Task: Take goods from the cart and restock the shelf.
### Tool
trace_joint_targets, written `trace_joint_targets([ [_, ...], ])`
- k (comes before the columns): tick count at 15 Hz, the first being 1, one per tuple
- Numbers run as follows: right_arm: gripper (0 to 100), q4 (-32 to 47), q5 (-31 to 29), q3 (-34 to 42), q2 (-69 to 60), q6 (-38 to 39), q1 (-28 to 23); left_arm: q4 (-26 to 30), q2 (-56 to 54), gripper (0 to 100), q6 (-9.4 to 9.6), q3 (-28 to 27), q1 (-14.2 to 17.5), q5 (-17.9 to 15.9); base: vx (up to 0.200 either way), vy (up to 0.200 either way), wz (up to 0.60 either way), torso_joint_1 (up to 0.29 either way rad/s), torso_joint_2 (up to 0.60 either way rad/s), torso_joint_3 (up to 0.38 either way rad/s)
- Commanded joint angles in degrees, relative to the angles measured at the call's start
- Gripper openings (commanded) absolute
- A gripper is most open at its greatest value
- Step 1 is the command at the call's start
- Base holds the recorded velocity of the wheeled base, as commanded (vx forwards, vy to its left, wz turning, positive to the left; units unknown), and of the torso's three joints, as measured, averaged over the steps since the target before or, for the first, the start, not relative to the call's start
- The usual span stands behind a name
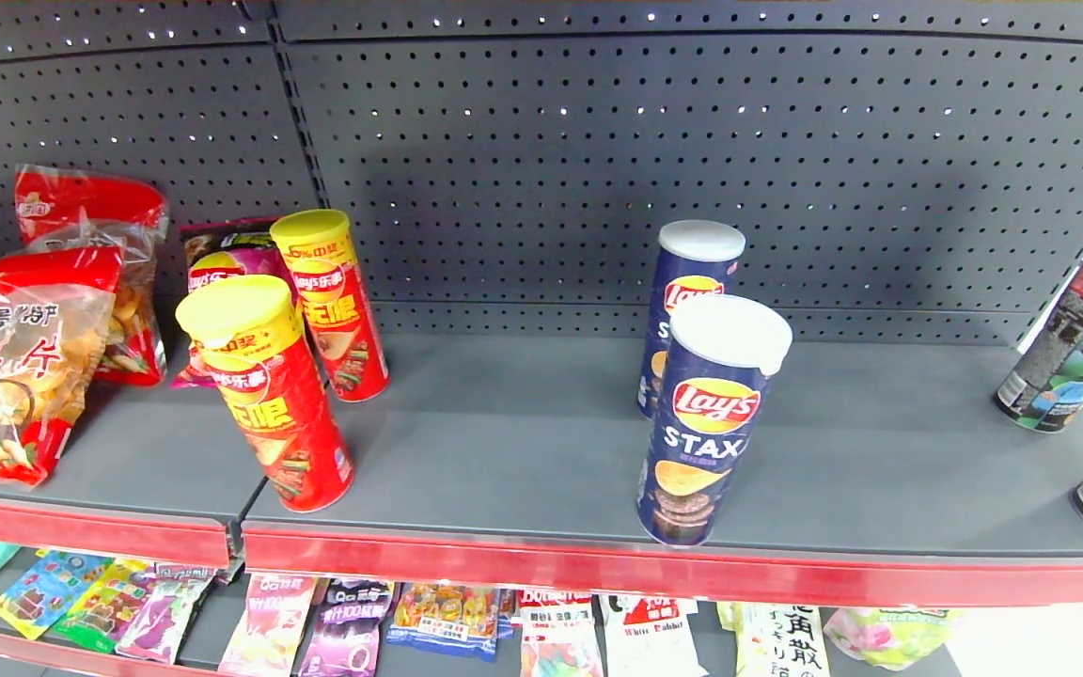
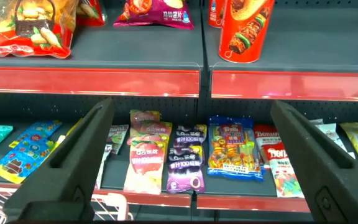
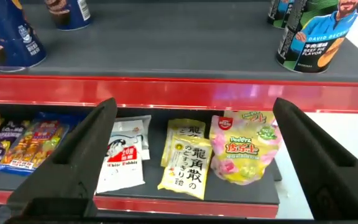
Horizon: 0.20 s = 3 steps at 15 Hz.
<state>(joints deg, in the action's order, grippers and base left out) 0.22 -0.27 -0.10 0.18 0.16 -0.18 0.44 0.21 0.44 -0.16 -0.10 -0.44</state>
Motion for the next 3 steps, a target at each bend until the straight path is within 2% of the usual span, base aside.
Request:
trace_joint_targets([
  [1, 100, 0.0, 0.0, 0.0, -0.2, 0.0, 0.0, 0.0, -0.1, 100, 0.0, 0.0, 0.0, 0.0, 0.0, 0.0, 0.0, 0.0, 0.0, 0.0],
  [3, 100, 0.0, 0.0, 0.0, -0.2, 0.0, 0.0, 0.0, -0.1, 100, 0.0, 0.0, 0.0, 0.0, 0.0, 0.0, 0.0, 0.0, 0.0, 0.0],
])
